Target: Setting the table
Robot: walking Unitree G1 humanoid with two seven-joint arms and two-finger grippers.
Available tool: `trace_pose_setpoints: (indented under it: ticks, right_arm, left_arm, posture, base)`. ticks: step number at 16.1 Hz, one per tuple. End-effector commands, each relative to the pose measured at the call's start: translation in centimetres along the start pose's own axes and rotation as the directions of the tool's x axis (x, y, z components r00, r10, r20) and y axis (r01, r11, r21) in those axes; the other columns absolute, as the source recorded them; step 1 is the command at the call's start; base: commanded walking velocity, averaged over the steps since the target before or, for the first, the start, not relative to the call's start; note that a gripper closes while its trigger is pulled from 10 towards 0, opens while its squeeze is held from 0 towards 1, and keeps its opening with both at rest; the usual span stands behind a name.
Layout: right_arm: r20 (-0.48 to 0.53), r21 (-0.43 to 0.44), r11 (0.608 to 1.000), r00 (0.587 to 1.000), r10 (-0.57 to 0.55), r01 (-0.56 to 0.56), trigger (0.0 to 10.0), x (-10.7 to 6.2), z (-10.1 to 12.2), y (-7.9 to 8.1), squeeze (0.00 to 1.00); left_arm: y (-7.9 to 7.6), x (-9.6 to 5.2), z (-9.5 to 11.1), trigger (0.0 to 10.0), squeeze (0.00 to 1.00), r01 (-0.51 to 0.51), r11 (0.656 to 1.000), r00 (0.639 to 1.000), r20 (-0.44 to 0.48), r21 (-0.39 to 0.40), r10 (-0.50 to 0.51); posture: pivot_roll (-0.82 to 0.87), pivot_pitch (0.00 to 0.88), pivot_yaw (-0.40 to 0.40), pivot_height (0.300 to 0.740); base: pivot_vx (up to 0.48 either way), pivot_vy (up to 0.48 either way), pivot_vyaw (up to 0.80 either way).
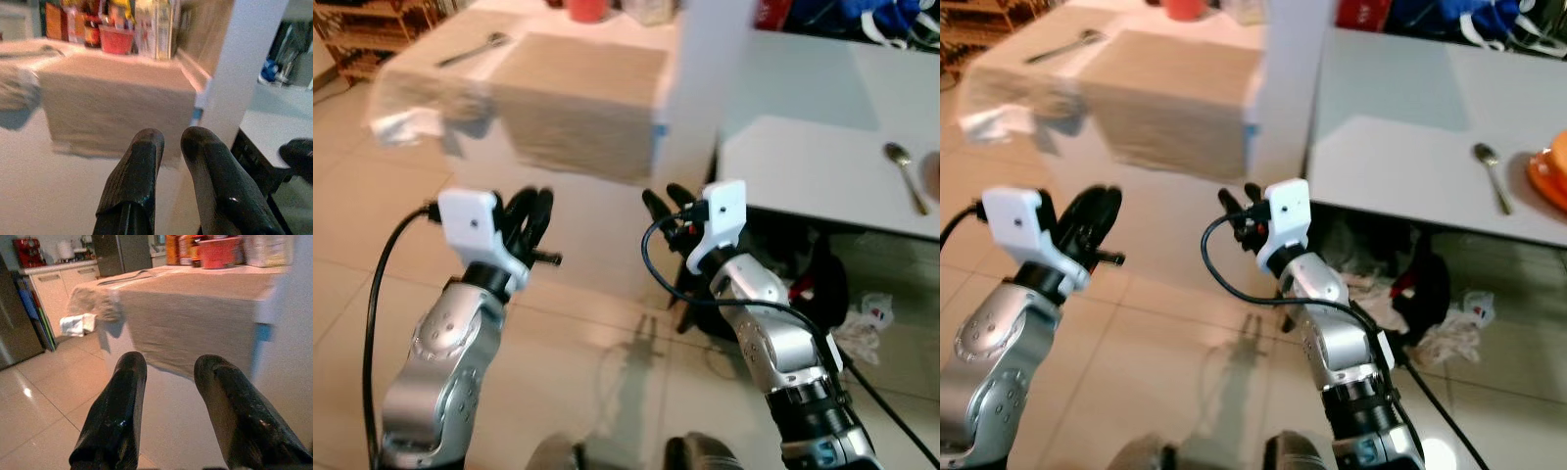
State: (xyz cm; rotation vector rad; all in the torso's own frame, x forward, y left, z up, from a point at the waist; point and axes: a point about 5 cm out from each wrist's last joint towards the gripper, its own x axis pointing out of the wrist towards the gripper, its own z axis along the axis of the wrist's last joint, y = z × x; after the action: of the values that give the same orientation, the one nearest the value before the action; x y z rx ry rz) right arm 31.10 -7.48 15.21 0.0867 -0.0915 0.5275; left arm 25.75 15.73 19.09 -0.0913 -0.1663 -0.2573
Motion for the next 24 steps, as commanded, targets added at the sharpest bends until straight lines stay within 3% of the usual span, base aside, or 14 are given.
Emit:
trace_pose_setpoints:
  ticks: [1,6,8,12,15,17,19,24]
  right_arm:
    - [0.009,-0.008,1.0,1.0,0.013,-0.013,10.0,0.5,0.2,0.4,0.0]
    - [0.018,0.005,1.0,1.0,0.017,-0.017,10.0,1.1,0.3,0.5,0.0]
    - [0.026,0.003,1.0,0.999,0.022,-0.022,10.0,1.5,0.5,0.6,0.0]
    - [0.024,0.009,1.0,0.999,0.023,-0.023,10.0,2.0,0.3,0.7,0.0]
    - [-0.012,0.001,1.0,1.0,0.0,0.0,10.0,2.6,-0.2,0.2,0.0]
    - [-0.012,0.002,1.0,1.0,-0.029,0.029,10.0,2.9,-0.2,-0.2,0.0]
    - [0.025,0.059,0.997,0.999,-0.045,0.044,10.0,3.1,0.5,-0.4,0.0]
    - [0.017,0.01,0.993,0.993,-0.119,0.119,10.0,3.5,0.8,-0.8,0.0]
  left_arm:
    - [0.5,-0.3,-0.6,10.0,0.0,-0.018,1.0,1.0,-0.023,0.02,0.018]
    - [0.3,0.1,-1.0,10.0,0.0,-0.016,1.0,0.999,-0.028,0.025,0.017]
    - [0.9,0.0,-2.0,10.0,0.0,-0.058,0.998,0.996,-0.065,0.04,0.061]
    - [1.4,-0.7,-2.4,10.0,0.0,-0.104,0.995,0.994,-0.023,-0.004,0.104]
    - [1.4,-0.8,-2.5,10.0,0.0,-0.078,0.995,0.996,-0.026,0.062,0.08]
    - [1.4,-0.8,-2.4,10.0,0.0,-0.076,0.994,0.997,-0.019,0.073,0.078]
    - [1.3,-0.9,-2.5,10.0,0.0,-0.075,0.995,0.997,-0.014,0.072,0.076]
    - [0.8,-0.5,-2.3,10.0,0.0,-0.048,0.996,0.999,-0.002,0.069,0.048]
  posture:
    - [-0.02,0.094,-0.006,0.74]
    - [-0.02,0.09,-0.008,0.74]
    - [-0.02,0.078,-0.015,0.74]
    - [-0.01,0.059,-0.018,0.74]
    - [0.02,0.037,-0.029,0.74]
    - [0.03,0.039,-0.03,0.74]
    - [0.02,0.041,-0.029,0.74]
    - [0.01,0.046,-0.024,0.74]
  base:
    - [0.0,0.48,0.0]
    - [0.0,0.48,0.0]
    - [0.0,0.48,0.0]
    - [0.0,0.24,0.0]
    - [0.409,0.0,0.22]
    - [0.48,0.0,0.69]
    - [0.48,0.0,0.36]
    - [0.48,0.0,0.0]
